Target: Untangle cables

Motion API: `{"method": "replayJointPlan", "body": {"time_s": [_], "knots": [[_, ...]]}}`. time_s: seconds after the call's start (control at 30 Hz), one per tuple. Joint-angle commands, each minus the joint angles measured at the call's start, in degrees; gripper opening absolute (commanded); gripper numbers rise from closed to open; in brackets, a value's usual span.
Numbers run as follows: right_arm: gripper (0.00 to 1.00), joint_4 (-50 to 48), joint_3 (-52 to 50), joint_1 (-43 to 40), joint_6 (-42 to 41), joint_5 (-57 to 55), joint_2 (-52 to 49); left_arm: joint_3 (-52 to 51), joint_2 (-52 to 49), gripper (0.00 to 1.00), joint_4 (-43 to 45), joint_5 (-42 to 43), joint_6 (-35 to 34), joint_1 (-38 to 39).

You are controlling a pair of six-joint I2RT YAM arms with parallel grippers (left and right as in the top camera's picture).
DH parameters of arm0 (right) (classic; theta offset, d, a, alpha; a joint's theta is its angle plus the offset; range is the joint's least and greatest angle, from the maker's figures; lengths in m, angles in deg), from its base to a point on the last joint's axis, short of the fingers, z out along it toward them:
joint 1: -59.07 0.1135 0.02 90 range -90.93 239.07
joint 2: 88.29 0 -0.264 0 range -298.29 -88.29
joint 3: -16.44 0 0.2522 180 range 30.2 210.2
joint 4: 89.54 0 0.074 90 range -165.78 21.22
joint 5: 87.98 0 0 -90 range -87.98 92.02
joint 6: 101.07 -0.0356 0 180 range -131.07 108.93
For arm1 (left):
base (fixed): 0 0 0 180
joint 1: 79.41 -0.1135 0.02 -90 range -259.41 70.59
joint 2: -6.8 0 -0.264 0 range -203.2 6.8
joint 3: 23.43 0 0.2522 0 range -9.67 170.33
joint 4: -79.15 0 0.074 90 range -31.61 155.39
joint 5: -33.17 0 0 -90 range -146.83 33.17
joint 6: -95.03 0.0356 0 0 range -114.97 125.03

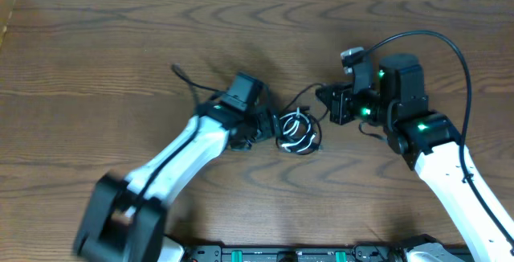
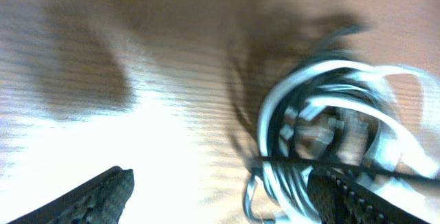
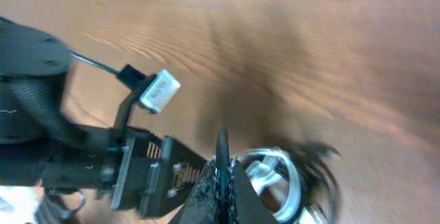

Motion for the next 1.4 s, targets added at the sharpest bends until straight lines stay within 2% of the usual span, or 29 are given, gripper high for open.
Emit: {"method": "replayJointPlan", "body": {"time_s": [0.0,0.2,0.37,0.43,0.57,0.7,1.07,1.23,1.37], "knots": [[0.01,-3.7,1.5,-2.1,-1.5,10.3,1.1,0.2,9.2,0.86,-0.2,2.5,1.9,-1.2],[0.01,-11.1,1.5,-6.7,-9.3,21.6,1.1,0.2,19.0,0.86,-0.2,2.5,1.9,-1.3],[0.01,-21.1,1.5,-11.1,-17.9,34.9,1.1,0.2,21.1,0.86,-0.4,2.5,2.2,-1.1],[0.01,-24.0,1.5,-12.2,-22.1,37.7,1.1,0.1,20.7,0.86,-0.4,2.5,4.4,-0.8],[0.01,-26.9,1.5,-13.4,-27.5,39.3,1.1,0.1,19.2,0.86,-0.4,2.5,5.7,0.9],[0.01,-29.3,1.5,-14.6,-28.5,39.3,1.1,0.1,17.2,0.86,-0.4,2.5,5.7,3.4],[0.01,-40.0,1.5,-17.4,-39.1,39.1,1.1,0.1,9.4,0.87,0.3,2.4,5.7,9.9],[0.01,-47.4,1.5,-20.6,-43.6,39.6,1.1,0.1,5.1,0.87,0.2,2.4,5.7,9.9],[0.01,-58.0,1.5,-22.7,-45.4,44.7,1.1,0.1,1.7,0.87,0.0,2.4,5.7,9.9]]}}
